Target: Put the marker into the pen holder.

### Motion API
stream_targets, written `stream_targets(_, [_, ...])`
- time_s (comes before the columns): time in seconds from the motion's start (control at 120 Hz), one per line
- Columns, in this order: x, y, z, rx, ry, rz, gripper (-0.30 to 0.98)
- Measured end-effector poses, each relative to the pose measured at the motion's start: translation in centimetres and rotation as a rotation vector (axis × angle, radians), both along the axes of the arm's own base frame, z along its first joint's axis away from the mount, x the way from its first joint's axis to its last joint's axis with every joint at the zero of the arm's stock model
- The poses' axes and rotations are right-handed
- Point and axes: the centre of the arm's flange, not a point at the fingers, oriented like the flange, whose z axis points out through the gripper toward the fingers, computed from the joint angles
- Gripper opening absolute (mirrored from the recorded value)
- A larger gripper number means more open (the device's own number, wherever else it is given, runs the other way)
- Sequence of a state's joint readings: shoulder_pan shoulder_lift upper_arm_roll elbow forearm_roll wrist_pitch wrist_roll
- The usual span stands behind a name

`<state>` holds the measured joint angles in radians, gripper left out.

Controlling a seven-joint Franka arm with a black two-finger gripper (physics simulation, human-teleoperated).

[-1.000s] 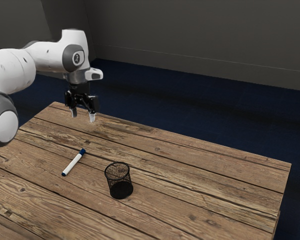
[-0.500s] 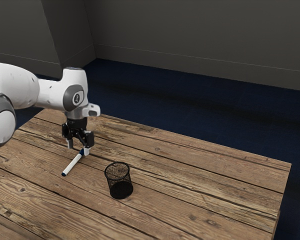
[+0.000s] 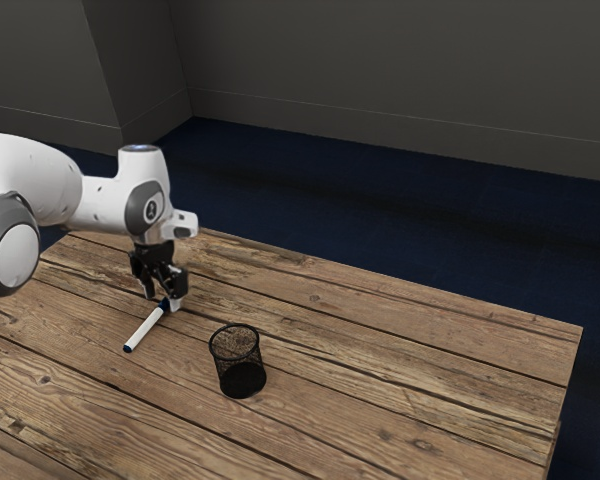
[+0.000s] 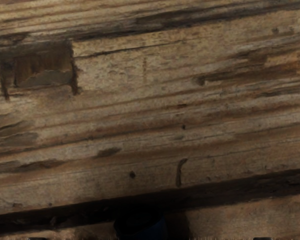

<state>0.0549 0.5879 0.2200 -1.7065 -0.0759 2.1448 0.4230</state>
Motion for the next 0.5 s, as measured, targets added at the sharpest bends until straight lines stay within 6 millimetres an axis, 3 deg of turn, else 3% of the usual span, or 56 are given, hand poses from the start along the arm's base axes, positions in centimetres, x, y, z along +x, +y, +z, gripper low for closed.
stream_targets(0.5, [-0.32, 0.18, -0.28, -0.011, -0.005, 0.023, 0.13])
